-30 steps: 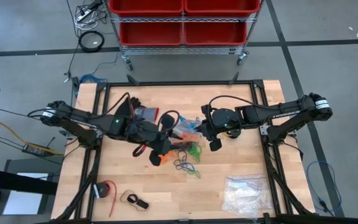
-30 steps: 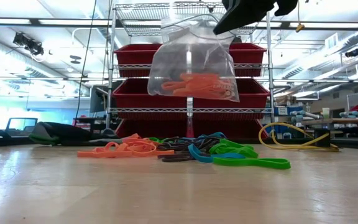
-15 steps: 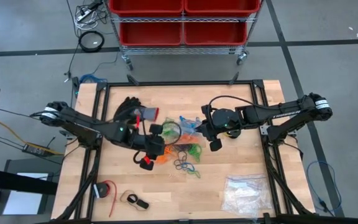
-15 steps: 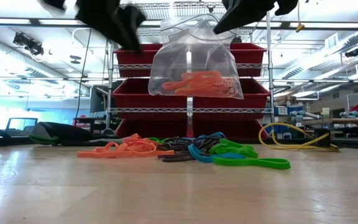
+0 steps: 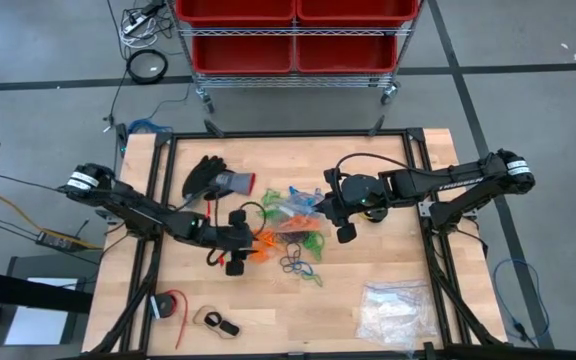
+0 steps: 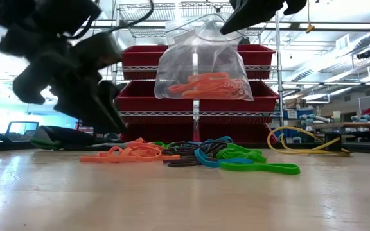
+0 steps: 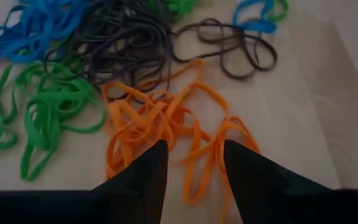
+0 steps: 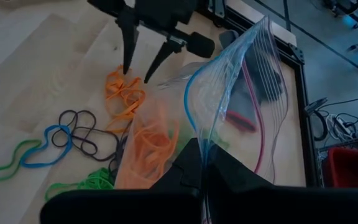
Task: Sort rubber bands
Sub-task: Put the orange rubber band into the transparent zip bag
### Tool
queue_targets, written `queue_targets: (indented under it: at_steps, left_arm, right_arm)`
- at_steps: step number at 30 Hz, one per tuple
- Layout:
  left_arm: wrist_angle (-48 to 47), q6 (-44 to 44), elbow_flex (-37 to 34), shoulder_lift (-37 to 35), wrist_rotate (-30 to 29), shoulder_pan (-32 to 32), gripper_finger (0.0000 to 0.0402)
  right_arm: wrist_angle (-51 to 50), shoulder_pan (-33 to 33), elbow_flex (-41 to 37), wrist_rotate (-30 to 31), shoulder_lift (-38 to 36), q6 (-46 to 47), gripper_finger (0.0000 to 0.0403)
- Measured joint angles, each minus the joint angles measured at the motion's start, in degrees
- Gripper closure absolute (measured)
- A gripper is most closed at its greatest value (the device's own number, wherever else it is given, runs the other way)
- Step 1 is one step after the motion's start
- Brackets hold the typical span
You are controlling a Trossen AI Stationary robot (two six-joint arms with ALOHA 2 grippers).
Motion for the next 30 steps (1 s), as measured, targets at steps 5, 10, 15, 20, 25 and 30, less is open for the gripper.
queue_targets:
  at_steps: [5, 10, 15, 20, 25, 30]
  left_arm:
    - [9.6, -1.8, -4.7, 0.3, -0.1, 1.8, 0.0250]
    - [11.9, -0.7, -4.9, 2.8, 0.2, 3.6, 0.0273]
    - [14.7, -0.5, -5.0, 6.6, 2.9, 4.4, 0.0297]
    - [16.5, -0.3, -5.0, 7.9, 2.7, 4.4, 0.0330]
    - [17.0, 2.5, -4.2, 5.1, 2.5, 4.4, 0.0393]
    - [11.2, 5.4, -1.0, -1.7, 2.4, 4.4, 0.0398]
  right_arm:
    - [0.0, 0.0, 0.0, 0.0, 0.0, 0.0, 0.0403]
    - [0.1, 0.0, 0.0, 0.0, 0.0, 0.0, 0.0403]
    - [0.3, 0.0, 0.0, 0.0, 0.0, 0.0, 0.0403]
    - [0.3, 0.0, 0.0, 0.0, 0.0, 0.0, 0.0403]
    - [0.0, 0.0, 0.0, 0.0, 0.0, 0.0, 0.0403]
    - [-0.2, -0.1, 0.0, 0.0, 0.0, 0.0, 0.0403]
